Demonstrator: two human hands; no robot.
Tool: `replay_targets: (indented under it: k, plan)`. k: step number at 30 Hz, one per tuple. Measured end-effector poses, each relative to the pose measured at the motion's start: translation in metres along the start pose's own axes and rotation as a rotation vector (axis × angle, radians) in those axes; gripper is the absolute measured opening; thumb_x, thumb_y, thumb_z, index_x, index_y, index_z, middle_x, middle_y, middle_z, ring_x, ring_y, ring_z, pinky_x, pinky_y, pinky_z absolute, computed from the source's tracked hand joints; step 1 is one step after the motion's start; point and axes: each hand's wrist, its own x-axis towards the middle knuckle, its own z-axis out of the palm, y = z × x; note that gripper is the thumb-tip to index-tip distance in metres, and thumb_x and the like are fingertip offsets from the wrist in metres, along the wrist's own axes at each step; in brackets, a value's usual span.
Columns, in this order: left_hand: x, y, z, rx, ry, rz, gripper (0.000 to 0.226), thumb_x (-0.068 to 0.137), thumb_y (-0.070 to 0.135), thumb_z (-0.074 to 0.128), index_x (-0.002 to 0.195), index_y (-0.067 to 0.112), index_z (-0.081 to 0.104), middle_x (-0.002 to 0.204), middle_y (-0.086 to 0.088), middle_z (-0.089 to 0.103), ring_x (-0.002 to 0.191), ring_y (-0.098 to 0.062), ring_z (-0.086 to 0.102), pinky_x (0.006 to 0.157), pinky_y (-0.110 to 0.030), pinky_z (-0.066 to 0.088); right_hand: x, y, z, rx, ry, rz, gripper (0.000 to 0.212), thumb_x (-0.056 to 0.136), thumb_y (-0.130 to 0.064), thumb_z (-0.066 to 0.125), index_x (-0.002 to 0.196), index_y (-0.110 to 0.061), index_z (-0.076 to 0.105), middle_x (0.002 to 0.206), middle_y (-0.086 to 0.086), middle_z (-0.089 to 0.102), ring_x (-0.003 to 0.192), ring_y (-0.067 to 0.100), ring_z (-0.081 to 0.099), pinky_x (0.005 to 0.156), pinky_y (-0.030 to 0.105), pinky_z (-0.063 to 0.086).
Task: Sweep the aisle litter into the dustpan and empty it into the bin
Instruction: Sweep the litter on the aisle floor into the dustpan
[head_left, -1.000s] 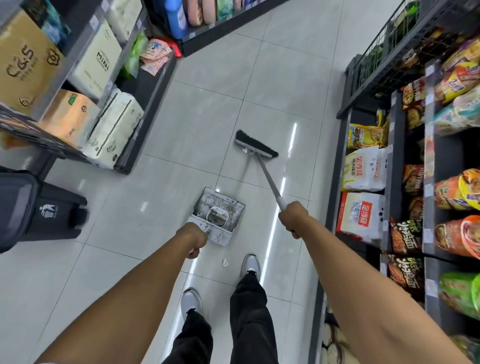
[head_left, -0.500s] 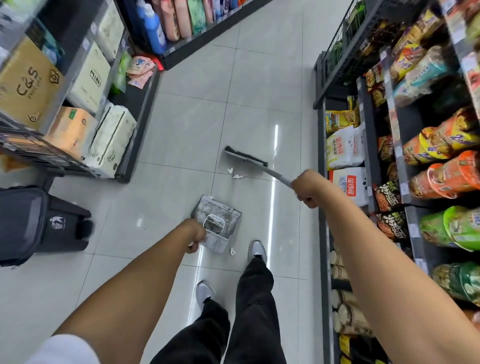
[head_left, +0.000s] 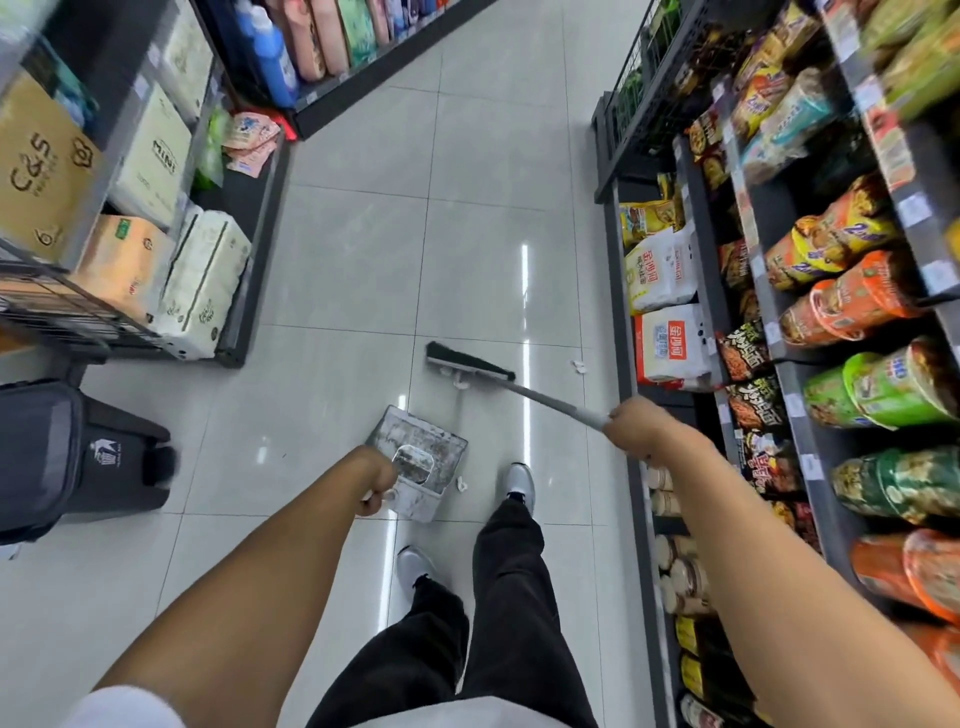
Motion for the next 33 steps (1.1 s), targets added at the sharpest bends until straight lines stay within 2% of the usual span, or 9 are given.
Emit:
replay_targets:
  k: [6,10,15,19,23,26,27,30,33]
  plan:
    - [-0.002,0.020,0.010,0.068,-0.044,-0.018,0.035,0.095,0.002,0.031,0.123,0.004,0.053,0.068,-0.007,0.037,0.049,-0.014,0.026,0.034,-0.007,0.029,-0.010,0.028,-0.045,0.198,0.160,0.004,0.029,0.095,-0.020,0.047,0.109,-0.002,0.065,0.077,0.012,0.059,0.054,0.022,0.050,0.044,0.026,0.040]
    - [-0.001,0.032,0.027,0.057,-0.019,0.036,0.016,0.097,0.006,0.035,0.090,0.005,0.049,0.068,-0.008,0.041,0.053,-0.016,0.031,0.035,-0.006,0.027,0.011,0.025,-0.044,0.255,0.204,0.070,0.026,0.096,-0.021,0.045,0.113,-0.003,0.056,0.082,0.010,0.058,0.058,0.021,0.052,0.041,0.025,0.039]
    - [0.002,0.052,0.037,0.053,0.027,0.082,0.022,0.092,-0.002,0.043,0.070,0.003,0.042,0.065,-0.009,0.038,0.052,-0.018,0.033,0.036,-0.010,0.027,0.035,0.016,-0.046,0.260,0.228,0.083,0.018,0.100,-0.024,0.045,0.108,-0.008,0.045,0.077,0.008,0.050,0.057,0.019,0.048,0.043,0.025,0.037]
    - [0.002,0.067,0.043,0.075,0.028,0.125,0.025,0.093,0.007,0.047,0.070,0.007,0.038,0.063,-0.007,0.036,0.050,-0.018,0.031,0.041,-0.014,0.025,0.057,0.022,-0.018,0.241,0.138,0.145,0.023,0.097,-0.014,0.047,0.118,-0.004,0.048,0.093,0.014,0.057,0.075,0.026,0.059,0.062,0.032,0.051]
    - [-0.002,0.074,0.048,0.103,0.061,0.119,0.016,0.093,0.008,0.045,0.078,0.004,0.043,0.070,-0.010,0.037,0.055,-0.018,0.033,0.050,-0.020,0.024,0.050,0.027,0.037,0.329,0.005,0.188,0.008,0.092,-0.007,0.047,0.088,-0.013,0.045,0.088,0.007,0.050,0.068,0.021,0.049,0.051,0.028,0.046]
    - [-0.002,0.082,0.052,0.107,0.060,0.096,0.021,0.092,0.008,0.047,0.072,0.005,0.040,0.064,-0.009,0.037,0.053,-0.017,0.032,0.051,-0.020,0.022,0.028,0.016,0.068,0.504,-0.081,0.187,0.017,0.091,-0.006,0.044,0.104,-0.016,0.047,0.086,0.002,0.047,0.059,0.015,0.042,0.043,0.021,0.035]
    - [0.000,0.083,0.051,0.125,0.069,0.077,0.022,0.090,0.005,0.048,0.070,0.005,0.039,0.059,-0.007,0.038,0.051,-0.017,0.031,0.049,-0.019,0.022,0.018,0.010,0.074,0.576,-0.097,0.183,0.013,0.092,-0.006,0.044,0.097,-0.017,0.045,0.080,-0.001,0.043,0.057,0.014,0.038,0.041,0.020,0.032]
    - [-0.001,0.085,0.050,0.223,0.048,0.053,0.010,0.088,0.000,0.044,0.090,0.006,0.051,0.052,-0.006,0.042,0.030,-0.016,0.035,0.040,-0.018,0.026,-0.007,0.004,0.074,0.789,-0.137,0.227,0.016,0.096,-0.012,0.047,0.082,-0.015,0.039,0.070,0.000,0.039,0.049,0.014,0.032,0.035,0.018,0.027]
    - [-0.001,0.074,0.048,0.242,0.025,0.089,0.036,0.091,0.005,0.042,0.126,0.006,0.053,0.056,-0.004,0.042,0.030,-0.011,0.028,0.044,-0.020,0.025,-0.029,0.023,0.047,1.008,-0.086,0.286,0.017,0.099,-0.020,0.048,0.090,-0.007,0.053,0.066,0.007,0.047,0.042,0.011,0.030,0.033,0.016,0.021]
